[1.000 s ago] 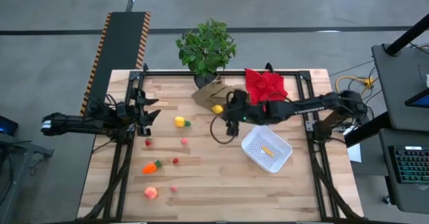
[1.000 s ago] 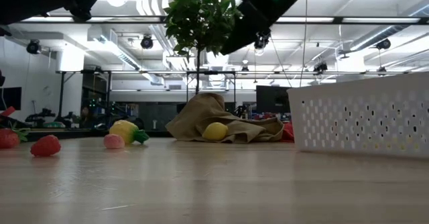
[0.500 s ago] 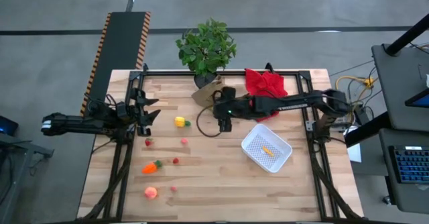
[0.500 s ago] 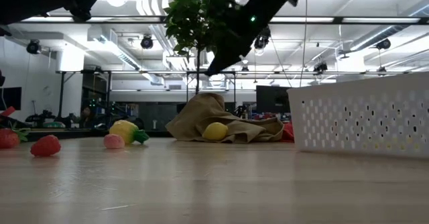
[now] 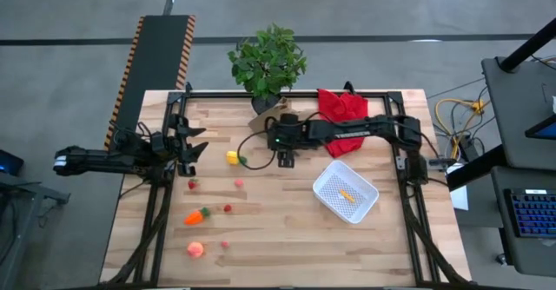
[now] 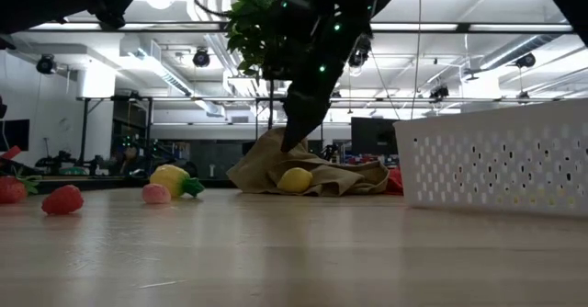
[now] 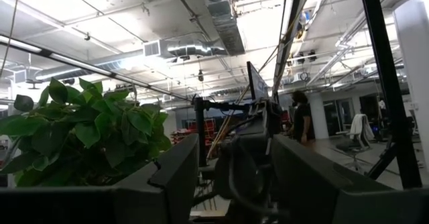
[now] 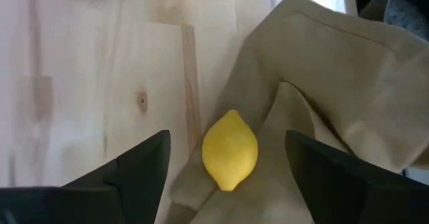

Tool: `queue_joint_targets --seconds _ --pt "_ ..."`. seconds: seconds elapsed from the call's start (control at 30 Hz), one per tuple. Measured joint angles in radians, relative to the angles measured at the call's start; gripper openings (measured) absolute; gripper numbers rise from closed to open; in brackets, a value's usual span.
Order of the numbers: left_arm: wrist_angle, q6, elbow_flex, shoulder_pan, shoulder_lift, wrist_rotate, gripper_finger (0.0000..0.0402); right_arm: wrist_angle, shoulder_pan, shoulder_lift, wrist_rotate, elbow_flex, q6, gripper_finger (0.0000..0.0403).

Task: Pick and placing Produce into tupperware
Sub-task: Put the yellow lemon into the white bin

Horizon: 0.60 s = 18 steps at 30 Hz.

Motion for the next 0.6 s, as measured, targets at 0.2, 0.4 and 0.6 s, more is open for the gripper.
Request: queue_joint_targets --seconds 0.2,0.4,0.6 --pt "-0.001 0.000 0.000 0.000 0.001 0.000 0.0176 -0.056 -0.014 0.059 -0.004 0.039 0.001 0.0287" --pt "-0.002 0.000 0.000 0.000 -0.001 0.000 0.0176 -0.070 -0.037 0.086 -0.036 0.045 0.016 0.0286" --pt "-0.002 0.000 0.000 0.000 -0.001 0.000 0.0176 -0.088 -0.052 0.098 -0.075 0.045 0.029 0.0280"
